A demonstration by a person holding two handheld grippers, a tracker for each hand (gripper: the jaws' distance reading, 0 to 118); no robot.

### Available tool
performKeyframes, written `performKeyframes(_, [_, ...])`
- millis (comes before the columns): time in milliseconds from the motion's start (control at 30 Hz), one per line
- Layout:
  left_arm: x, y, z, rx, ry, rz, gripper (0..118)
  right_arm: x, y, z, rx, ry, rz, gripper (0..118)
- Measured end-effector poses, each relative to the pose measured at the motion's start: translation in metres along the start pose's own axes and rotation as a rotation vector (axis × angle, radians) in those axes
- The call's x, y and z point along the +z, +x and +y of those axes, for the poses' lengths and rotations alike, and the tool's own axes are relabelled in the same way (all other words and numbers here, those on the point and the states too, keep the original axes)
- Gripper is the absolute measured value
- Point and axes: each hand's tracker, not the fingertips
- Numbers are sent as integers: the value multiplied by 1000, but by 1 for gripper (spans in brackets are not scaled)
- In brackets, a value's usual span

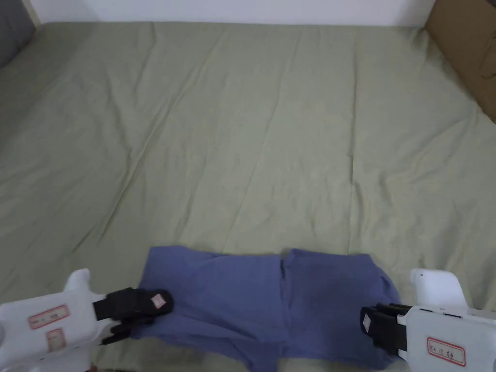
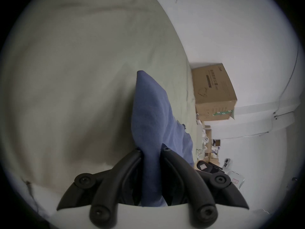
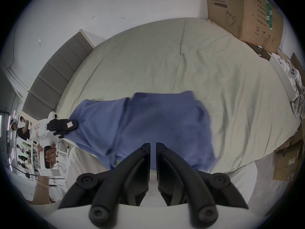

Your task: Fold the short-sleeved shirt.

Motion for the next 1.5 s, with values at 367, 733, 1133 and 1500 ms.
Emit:
performKeyframes(367, [22,106,-1,-244,74,162,12,7,26,-11,-77,24,14,8])
performKeyframes(733, [-122,232,-75,-623,-231,145,12,28,81,-24,-222,80,-14,8])
performKeyframes(1133, [-163,226,-96,-620,-337,169,100,30,118,-43,-322,71,-46,8])
performKeyframes(1500, [-186,200,-76,-570,-247,275,11,22,116,-39,-316,69,-19,8])
